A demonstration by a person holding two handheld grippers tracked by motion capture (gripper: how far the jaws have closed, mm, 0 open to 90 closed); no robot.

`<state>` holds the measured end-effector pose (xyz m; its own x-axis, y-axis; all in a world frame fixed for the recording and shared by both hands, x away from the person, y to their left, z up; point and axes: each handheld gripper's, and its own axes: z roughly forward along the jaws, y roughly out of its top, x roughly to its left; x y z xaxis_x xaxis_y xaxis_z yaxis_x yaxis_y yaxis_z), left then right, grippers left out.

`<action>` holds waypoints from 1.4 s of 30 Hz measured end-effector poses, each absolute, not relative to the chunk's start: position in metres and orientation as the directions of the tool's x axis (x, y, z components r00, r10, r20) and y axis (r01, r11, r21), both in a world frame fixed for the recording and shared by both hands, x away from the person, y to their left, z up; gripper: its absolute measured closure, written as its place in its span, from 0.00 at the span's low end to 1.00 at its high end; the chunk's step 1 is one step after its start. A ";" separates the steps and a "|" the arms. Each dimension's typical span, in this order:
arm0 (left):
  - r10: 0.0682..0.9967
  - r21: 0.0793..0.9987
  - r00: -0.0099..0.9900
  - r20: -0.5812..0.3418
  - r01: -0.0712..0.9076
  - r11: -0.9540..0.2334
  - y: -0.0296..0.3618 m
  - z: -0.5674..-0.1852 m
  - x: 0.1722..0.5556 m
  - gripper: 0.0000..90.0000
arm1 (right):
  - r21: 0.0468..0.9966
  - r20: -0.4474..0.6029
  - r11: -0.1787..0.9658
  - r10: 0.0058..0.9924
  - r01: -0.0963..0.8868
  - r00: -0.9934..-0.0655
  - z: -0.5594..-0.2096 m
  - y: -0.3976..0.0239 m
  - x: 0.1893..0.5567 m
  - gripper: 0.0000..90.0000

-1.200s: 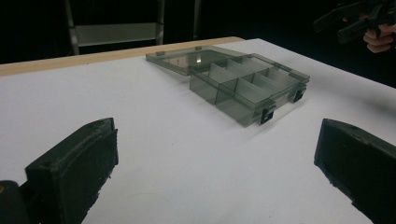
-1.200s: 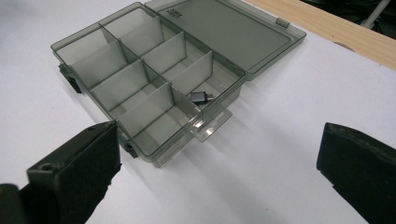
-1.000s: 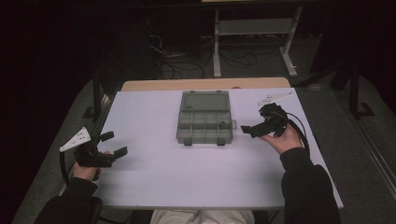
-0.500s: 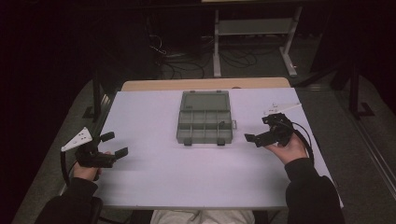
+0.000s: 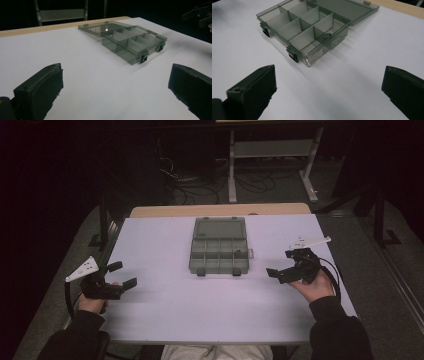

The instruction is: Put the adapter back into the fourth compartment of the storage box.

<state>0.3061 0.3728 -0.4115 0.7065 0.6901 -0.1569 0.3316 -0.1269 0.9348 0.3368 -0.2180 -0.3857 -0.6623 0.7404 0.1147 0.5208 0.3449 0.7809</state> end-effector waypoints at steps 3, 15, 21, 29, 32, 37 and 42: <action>0.692 0.935 0.705 -0.157 0.332 -0.126 0.373 -0.411 0.306 0.00 | 0.784 0.117 0.339 0.742 0.520 -0.660 -0.387 -0.220 0.335 0.00; 0.695 0.937 0.701 -0.160 0.329 -0.116 0.375 -0.410 0.305 0.00 | 0.795 0.131 0.308 0.753 0.522 -0.645 -0.398 -0.232 0.323 0.00; 0.697 0.937 0.700 -0.157 0.328 -0.118 0.375 -0.410 0.305 0.00 | 0.801 0.137 0.293 0.759 0.522 -0.636 -0.402 -0.236 0.317 0.00; 0.694 0.935 0.702 -0.161 0.334 -0.122 0.375 -0.411 0.305 0.00 | 0.825 0.143 0.254 0.769 0.504 -0.623 -0.407 -0.244 0.307 0.00; 0.693 0.935 0.703 -0.161 0.334 -0.122 0.375 -0.411 0.305 0.00 | 0.829 0.145 0.247 0.772 0.502 -0.619 -0.408 -0.246 0.304 0.00; 0.692 0.935 0.704 -0.163 0.333 -0.119 0.375 -0.410 0.305 0.00 | 0.832 0.152 0.231 0.780 0.505 -0.607 -0.415 -0.253 0.296 0.00; 0.690 0.935 0.705 -0.163 0.333 -0.119 0.375 -0.410 0.304 0.00 | 0.838 0.157 0.211 0.790 0.503 -0.593 -0.420 -0.259 0.290 0.00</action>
